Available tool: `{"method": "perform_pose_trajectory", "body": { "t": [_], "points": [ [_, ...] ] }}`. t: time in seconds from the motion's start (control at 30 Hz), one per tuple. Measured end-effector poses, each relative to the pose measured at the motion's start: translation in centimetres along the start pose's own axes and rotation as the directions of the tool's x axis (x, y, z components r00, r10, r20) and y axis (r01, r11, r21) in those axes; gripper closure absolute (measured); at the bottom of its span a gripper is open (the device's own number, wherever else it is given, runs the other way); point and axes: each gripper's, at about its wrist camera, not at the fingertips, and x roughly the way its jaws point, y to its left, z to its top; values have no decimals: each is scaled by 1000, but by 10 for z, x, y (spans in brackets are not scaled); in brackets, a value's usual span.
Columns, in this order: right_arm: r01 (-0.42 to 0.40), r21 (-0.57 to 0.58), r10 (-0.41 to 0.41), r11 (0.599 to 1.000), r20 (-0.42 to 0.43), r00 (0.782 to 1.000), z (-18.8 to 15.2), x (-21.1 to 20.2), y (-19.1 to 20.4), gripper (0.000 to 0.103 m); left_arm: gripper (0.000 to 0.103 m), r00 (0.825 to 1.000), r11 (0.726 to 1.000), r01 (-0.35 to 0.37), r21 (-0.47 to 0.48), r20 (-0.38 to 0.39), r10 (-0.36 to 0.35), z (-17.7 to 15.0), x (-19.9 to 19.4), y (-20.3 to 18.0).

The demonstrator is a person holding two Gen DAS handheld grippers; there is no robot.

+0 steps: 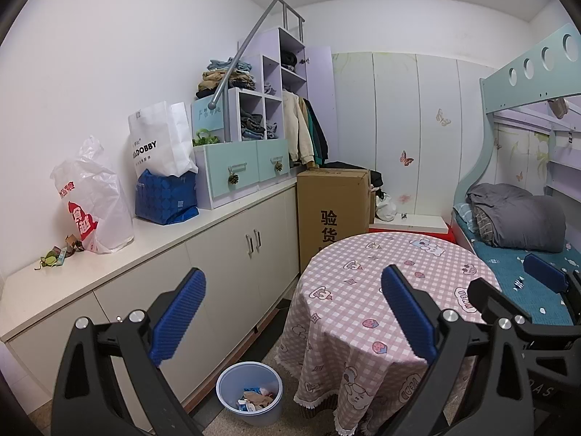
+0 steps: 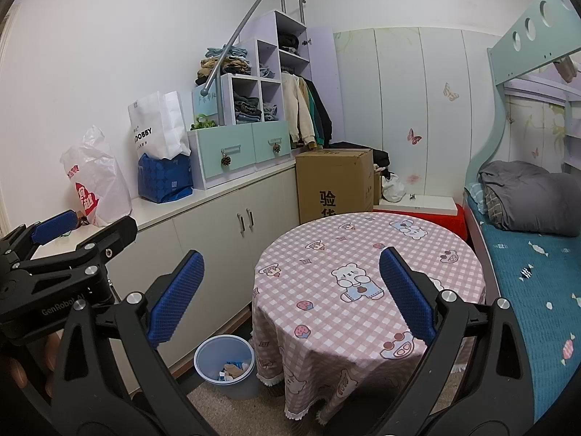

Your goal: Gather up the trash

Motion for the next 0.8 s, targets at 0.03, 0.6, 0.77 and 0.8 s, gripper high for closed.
{"method": "perform_pose_trajectory", "body": {
  "t": [0.03, 0.6, 0.77, 0.8],
  "points": [
    [0, 0, 0, 1000, 0, 1000, 0, 0, 0, 8, 8, 1000, 1000, 1, 0, -1, -1, 0, 0, -1],
    [-5, 6, 5, 1000, -9, 1000, -8, 1, 2, 8, 8, 1000, 1000, 0, 12, -16, 0, -4, 5, 6],
    [-6, 7, 6, 1000, -15, 1000, -12, 2, 4, 8, 8, 1000, 1000, 0, 13, -22, 0, -6, 6, 8],
    [-7, 7, 7, 1000, -17, 1000, -14, 1, 4, 8, 8, 1000, 1000, 1, 14, -23, -1, -6, 7, 8]
  ]
}}
